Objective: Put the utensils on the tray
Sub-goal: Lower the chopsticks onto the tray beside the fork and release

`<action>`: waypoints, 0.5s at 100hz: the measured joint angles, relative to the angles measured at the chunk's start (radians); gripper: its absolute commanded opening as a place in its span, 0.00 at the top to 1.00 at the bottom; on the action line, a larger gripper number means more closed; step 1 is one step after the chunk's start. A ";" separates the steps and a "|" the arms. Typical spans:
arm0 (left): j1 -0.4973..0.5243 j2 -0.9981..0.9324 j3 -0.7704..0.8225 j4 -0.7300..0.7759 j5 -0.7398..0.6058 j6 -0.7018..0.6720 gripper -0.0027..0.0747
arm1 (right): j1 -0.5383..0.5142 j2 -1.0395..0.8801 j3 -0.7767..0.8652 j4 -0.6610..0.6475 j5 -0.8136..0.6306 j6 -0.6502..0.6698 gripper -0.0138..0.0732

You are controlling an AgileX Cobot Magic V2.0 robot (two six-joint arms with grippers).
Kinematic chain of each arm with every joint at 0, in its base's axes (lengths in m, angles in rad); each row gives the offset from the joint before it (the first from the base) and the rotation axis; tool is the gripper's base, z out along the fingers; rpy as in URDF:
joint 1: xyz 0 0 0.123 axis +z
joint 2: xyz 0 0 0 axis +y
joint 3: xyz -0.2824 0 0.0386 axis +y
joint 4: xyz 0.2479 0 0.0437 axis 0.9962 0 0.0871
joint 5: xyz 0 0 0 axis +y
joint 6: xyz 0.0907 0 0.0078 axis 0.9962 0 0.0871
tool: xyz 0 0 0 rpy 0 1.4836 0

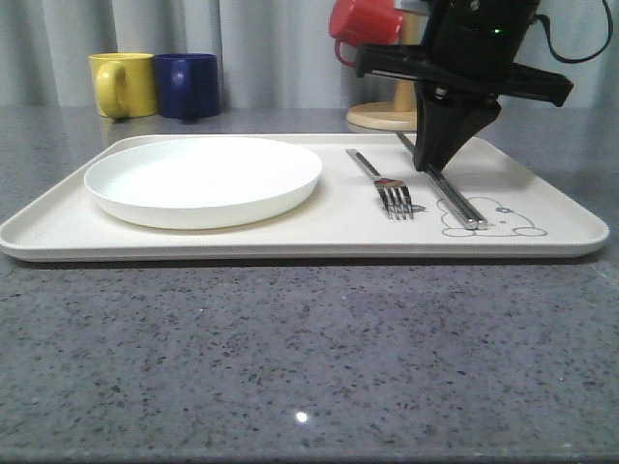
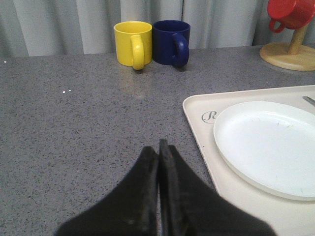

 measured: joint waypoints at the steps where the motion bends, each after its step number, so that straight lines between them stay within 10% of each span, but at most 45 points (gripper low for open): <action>1: 0.000 0.000 0.000 0.000 0.000 0.000 0.99 | 0.000 0.003 0.000 0.000 0.000 0.000 0.84; 28: 0.000 0.000 0.000 0.000 0.000 0.000 0.99 | 0.000 0.019 0.000 0.000 -0.004 0.001 0.44; 50: 0.000 0.000 0.000 0.000 0.000 0.000 0.99 | 0.000 0.007 0.000 -0.011 -0.008 0.003 0.41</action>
